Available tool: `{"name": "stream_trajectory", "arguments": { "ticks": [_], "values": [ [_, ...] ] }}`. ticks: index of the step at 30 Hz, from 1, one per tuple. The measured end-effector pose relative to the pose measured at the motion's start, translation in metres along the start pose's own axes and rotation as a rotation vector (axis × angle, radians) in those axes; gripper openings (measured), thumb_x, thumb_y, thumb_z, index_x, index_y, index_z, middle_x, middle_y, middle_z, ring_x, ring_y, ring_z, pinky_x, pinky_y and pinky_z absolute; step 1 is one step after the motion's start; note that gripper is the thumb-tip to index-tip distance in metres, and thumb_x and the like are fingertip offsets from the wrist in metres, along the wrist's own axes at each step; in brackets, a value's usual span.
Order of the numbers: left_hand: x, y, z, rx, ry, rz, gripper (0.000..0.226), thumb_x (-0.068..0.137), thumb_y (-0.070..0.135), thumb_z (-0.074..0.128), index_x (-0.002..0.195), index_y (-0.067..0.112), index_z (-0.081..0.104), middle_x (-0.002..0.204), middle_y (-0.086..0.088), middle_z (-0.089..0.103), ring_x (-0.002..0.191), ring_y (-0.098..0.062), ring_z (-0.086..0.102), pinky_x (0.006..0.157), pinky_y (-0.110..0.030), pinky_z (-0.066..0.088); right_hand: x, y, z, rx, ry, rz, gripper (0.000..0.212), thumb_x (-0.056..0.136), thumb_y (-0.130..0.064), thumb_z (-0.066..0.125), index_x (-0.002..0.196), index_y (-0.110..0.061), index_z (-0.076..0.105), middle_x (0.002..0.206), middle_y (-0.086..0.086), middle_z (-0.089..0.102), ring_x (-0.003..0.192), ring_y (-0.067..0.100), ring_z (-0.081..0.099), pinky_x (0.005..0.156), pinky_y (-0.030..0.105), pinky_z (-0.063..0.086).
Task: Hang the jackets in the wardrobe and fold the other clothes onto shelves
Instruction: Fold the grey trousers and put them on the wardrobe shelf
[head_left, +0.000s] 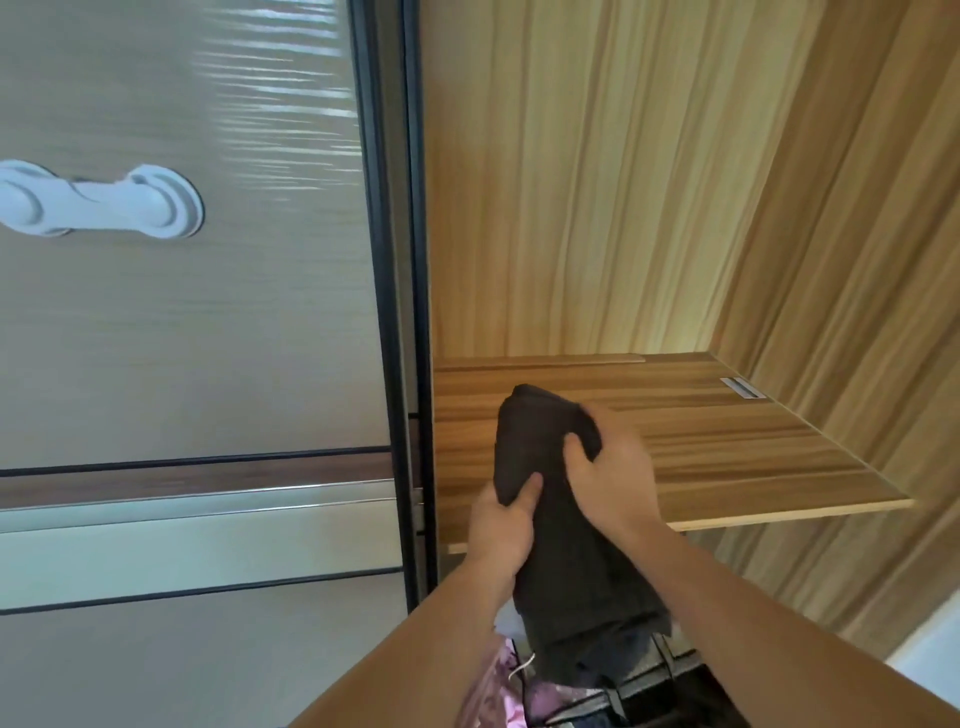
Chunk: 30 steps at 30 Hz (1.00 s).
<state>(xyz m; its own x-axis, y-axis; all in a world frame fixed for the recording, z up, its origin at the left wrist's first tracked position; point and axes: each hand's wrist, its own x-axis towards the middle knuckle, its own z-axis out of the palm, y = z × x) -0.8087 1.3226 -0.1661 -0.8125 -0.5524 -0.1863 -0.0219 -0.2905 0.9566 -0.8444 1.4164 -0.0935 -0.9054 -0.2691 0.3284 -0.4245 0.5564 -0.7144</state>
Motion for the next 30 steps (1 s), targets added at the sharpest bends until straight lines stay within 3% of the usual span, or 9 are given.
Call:
{"name": "stream_trajectory", "arguments": {
  "ticks": [3, 5, 8, 13, 15, 20, 22, 25, 30],
  "values": [
    [0.008, 0.005, 0.008, -0.042, -0.036, -0.031, 0.017, 0.091, 0.033, 0.067, 0.105, 0.023, 0.068, 0.095, 0.000, 0.074, 0.088, -0.018, 0.070, 0.068, -0.029, 0.056, 0.011, 0.041, -0.024, 0.040, -0.072, 0.286, 0.076, 0.084, -0.051, 0.066, 0.143, -0.010, 0.040, 0.142, 0.008, 0.049, 0.131, 0.028, 0.045, 0.101, 0.036, 0.039],
    [0.015, 0.008, 0.020, -0.039, -0.032, -0.039, 0.019, 0.090, 0.035, 0.068, 0.105, 0.023, 0.068, 0.096, 0.000, 0.074, 0.088, -0.018, 0.070, 0.070, -0.030, 0.057, 0.018, 0.063, -0.025, 0.213, -0.204, 0.499, 0.089, 0.070, -0.069, 0.069, 0.135, -0.011, 0.050, 0.131, 0.008, 0.058, 0.120, 0.029, 0.055, 0.095, 0.033, 0.044],
    [0.029, 0.008, 0.043, -0.043, 0.029, -0.038, 0.024, 0.088, 0.038, 0.069, 0.107, 0.024, 0.067, 0.098, 0.001, 0.073, 0.092, -0.019, 0.069, 0.083, -0.037, 0.057, 0.035, 0.088, -0.039, 0.463, -0.453, 0.627, 0.074, 0.060, -0.070, 0.076, 0.113, -0.018, 0.069, 0.103, 0.002, 0.074, 0.093, 0.023, 0.070, 0.082, 0.035, 0.057],
    [0.049, 0.007, 0.083, -0.150, 0.154, -0.119, 0.013, 0.090, 0.031, 0.068, 0.100, 0.023, 0.066, 0.091, -0.001, 0.072, 0.082, -0.022, 0.069, 0.065, -0.033, 0.056, 0.077, 0.125, -0.048, 0.443, -0.649, 0.438, 0.057, 0.060, -0.033, 0.091, 0.111, -0.020, 0.070, 0.100, 0.001, 0.075, 0.091, 0.020, 0.072, 0.084, 0.037, 0.058],
    [0.056, 0.012, 0.091, -0.242, 0.080, -0.235, 0.020, 0.089, 0.029, 0.069, 0.106, 0.018, 0.069, 0.096, -0.008, 0.075, 0.088, -0.028, 0.071, 0.074, -0.040, 0.058, 0.101, 0.138, -0.055, 0.409, -0.704, 0.374, 0.046, 0.068, -0.021, 0.087, 0.111, -0.020, 0.069, 0.100, -0.002, 0.075, 0.088, 0.014, 0.072, 0.076, 0.028, 0.058],
    [0.082, 0.024, 0.076, -0.249, -0.026, -0.285, 0.033, 0.085, 0.026, 0.072, 0.115, 0.015, 0.065, 0.104, -0.008, 0.075, 0.100, -0.026, 0.070, 0.084, -0.041, 0.057, 0.161, 0.149, -0.073, 0.109, -1.043, 0.170, 0.042, 0.072, -0.025, 0.084, 0.109, -0.035, 0.066, 0.107, -0.012, 0.072, 0.091, 0.003, 0.068, 0.074, 0.017, 0.052],
    [0.098, 0.016, 0.070, -0.230, 0.010, -0.311, 0.037, 0.083, 0.021, 0.074, 0.118, 0.013, 0.064, 0.106, -0.008, 0.074, 0.100, -0.025, 0.069, 0.083, -0.040, 0.058, 0.186, 0.151, -0.063, -0.082, -1.017, 0.093, 0.054, 0.069, -0.033, 0.086, 0.118, -0.037, 0.063, 0.120, -0.009, 0.068, 0.105, 0.011, 0.064, 0.089, 0.027, 0.050],
    [0.126, 0.000, 0.072, -0.284, 0.118, -0.306, 0.043, 0.084, 0.020, 0.074, 0.124, 0.014, 0.060, 0.111, -0.009, 0.072, 0.102, -0.026, 0.068, 0.076, -0.040, 0.059, 0.215, 0.156, -0.031, -0.389, -0.762, -0.029, 0.085, 0.065, -0.045, 0.085, 0.138, -0.025, 0.048, 0.137, -0.003, 0.054, 0.124, 0.023, 0.051, 0.100, 0.034, 0.042],
    [0.170, -0.020, 0.071, -0.279, 0.284, -0.294, 0.041, 0.095, 0.024, 0.062, 0.132, 0.022, 0.045, 0.123, -0.008, 0.059, 0.111, -0.027, 0.059, 0.078, -0.044, 0.057, 0.196, 0.171, 0.029, -0.621, -0.449, -0.123, 0.061, 0.089, -0.035, 0.058, 0.144, -0.030, 0.032, 0.144, 0.002, 0.039, 0.130, 0.029, 0.040, 0.103, 0.050, 0.036]
  ]
}}
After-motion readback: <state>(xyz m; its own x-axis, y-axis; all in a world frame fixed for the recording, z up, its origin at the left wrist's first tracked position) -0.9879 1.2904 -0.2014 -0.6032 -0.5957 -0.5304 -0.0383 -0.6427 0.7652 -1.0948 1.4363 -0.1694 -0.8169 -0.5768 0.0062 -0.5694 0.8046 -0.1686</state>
